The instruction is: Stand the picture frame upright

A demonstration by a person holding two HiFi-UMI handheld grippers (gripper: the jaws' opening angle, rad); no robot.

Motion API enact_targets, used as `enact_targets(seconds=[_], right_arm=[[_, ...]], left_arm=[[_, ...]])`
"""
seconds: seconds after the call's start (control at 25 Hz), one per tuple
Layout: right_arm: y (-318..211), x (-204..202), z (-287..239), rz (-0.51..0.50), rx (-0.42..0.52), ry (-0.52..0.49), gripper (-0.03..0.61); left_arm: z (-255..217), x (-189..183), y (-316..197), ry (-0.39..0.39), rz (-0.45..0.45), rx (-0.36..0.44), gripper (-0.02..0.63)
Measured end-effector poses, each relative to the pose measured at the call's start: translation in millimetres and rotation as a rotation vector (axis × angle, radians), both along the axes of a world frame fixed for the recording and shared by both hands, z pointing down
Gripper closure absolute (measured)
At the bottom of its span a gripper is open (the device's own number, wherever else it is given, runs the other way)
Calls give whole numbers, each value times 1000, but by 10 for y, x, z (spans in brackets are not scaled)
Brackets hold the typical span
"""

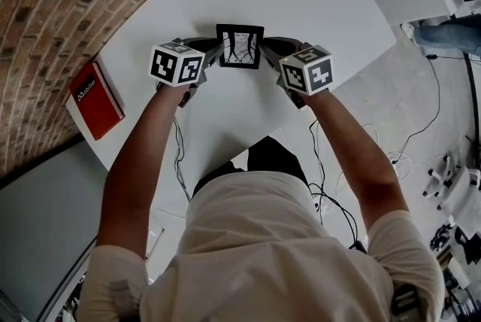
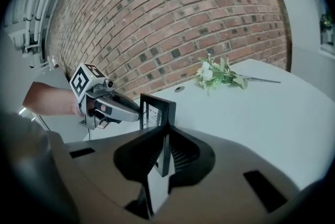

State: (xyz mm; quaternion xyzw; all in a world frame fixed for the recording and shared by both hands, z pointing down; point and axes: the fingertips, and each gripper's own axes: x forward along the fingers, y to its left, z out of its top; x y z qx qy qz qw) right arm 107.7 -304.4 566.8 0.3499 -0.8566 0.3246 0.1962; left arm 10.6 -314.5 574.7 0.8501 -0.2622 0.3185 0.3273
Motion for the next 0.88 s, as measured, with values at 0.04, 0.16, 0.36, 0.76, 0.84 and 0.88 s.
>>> enact_targets(seconds=[0.04, 0.16, 0.36, 0.76, 0.84, 0.88], right_arm=[[-13, -10, -8, -7, 4, -2, 540], [-50, -33, -36, -30, 20, 4, 540], [-100, -52, -62, -68, 53, 26, 541], [-346, -24, -147, -111, 122, 54, 543], [-398, -27, -143, -123, 140, 63, 543], [-422, -22, -137, -130, 148, 69, 543]], left_arm=[[-7, -8, -10, -1, -5, 3, 546], [-38, -27, -59, -1, -23, 14, 546], [-83, -47, -119, -6, -35, 35, 546], [-160, -26, -248, -1, -67, 71, 549], [-157, -28, -287, -2, -72, 81, 551], [-158, -25, -311, -3, -74, 87, 551]])
